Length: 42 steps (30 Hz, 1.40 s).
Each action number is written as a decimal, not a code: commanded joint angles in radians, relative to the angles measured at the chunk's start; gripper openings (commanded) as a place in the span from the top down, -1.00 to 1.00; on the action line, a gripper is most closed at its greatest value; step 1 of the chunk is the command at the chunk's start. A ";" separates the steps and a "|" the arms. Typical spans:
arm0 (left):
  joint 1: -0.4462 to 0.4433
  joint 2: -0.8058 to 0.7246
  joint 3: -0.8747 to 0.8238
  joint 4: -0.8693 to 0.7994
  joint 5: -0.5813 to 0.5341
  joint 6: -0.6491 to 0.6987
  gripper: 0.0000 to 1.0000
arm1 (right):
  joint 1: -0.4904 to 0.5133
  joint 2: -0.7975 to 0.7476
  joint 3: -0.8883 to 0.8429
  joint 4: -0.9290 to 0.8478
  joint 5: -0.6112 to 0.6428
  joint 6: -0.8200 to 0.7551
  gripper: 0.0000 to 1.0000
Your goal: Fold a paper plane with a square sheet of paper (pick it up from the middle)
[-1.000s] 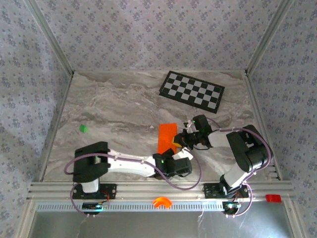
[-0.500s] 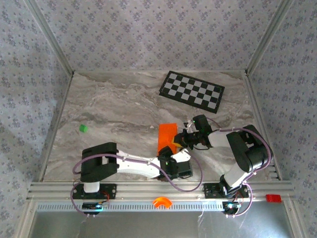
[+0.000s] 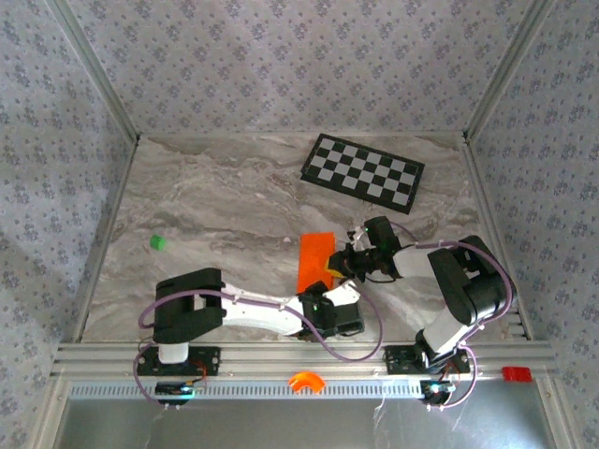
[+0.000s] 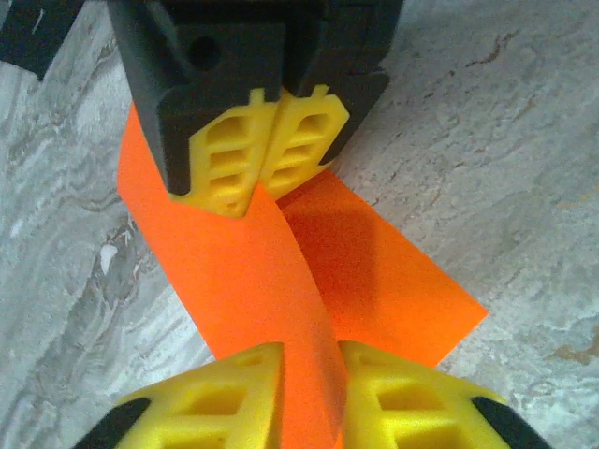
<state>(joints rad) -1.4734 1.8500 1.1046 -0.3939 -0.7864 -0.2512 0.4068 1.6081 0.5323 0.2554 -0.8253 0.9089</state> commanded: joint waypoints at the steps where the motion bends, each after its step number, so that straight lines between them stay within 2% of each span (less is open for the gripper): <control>1: 0.002 0.012 0.019 -0.020 -0.019 0.007 0.70 | -0.005 -0.023 0.013 -0.039 0.006 0.007 0.80; 7: 0.017 -0.004 0.011 0.002 0.022 0.007 1.00 | -0.008 -0.034 0.012 -0.054 0.007 -0.002 0.70; 11: 0.037 -0.035 -0.009 0.033 0.072 0.006 1.00 | -0.018 -0.048 0.012 -0.084 0.011 -0.022 0.59; 13: 0.051 -0.055 -0.023 0.052 0.116 0.003 1.00 | -0.034 -0.070 0.008 -0.120 0.022 -0.041 0.53; 16: 0.087 -0.084 -0.040 0.076 0.209 -0.020 1.00 | -0.076 -0.130 0.009 -0.223 0.064 -0.093 0.30; 19: 0.136 -0.115 -0.062 0.105 0.349 -0.067 1.00 | -0.142 -0.220 0.018 -0.376 0.148 -0.170 0.23; 23: 0.212 -0.146 -0.090 0.168 0.549 -0.141 1.00 | -0.229 -0.339 0.020 -0.554 0.271 -0.251 0.22; 28: 0.287 -0.151 -0.088 0.206 0.730 -0.222 1.00 | -0.276 -0.455 -0.029 -0.569 0.330 -0.272 0.22; 32: 0.321 -0.145 -0.097 0.268 0.845 -0.292 1.00 | -0.283 -0.486 -0.050 -0.561 0.318 -0.308 0.23; 39: 0.357 -0.148 -0.151 0.445 0.946 -0.437 0.99 | -0.291 -0.489 -0.061 -0.553 0.258 -0.288 0.24; 42: 0.366 -0.138 -0.170 0.515 0.968 -0.488 0.98 | -0.302 -0.484 -0.071 -0.508 0.168 -0.270 0.32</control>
<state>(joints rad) -1.1183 1.7256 0.9459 0.0105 0.1211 -0.6552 0.1150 1.1320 0.4816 -0.2653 -0.5770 0.6353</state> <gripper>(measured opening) 0.052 0.346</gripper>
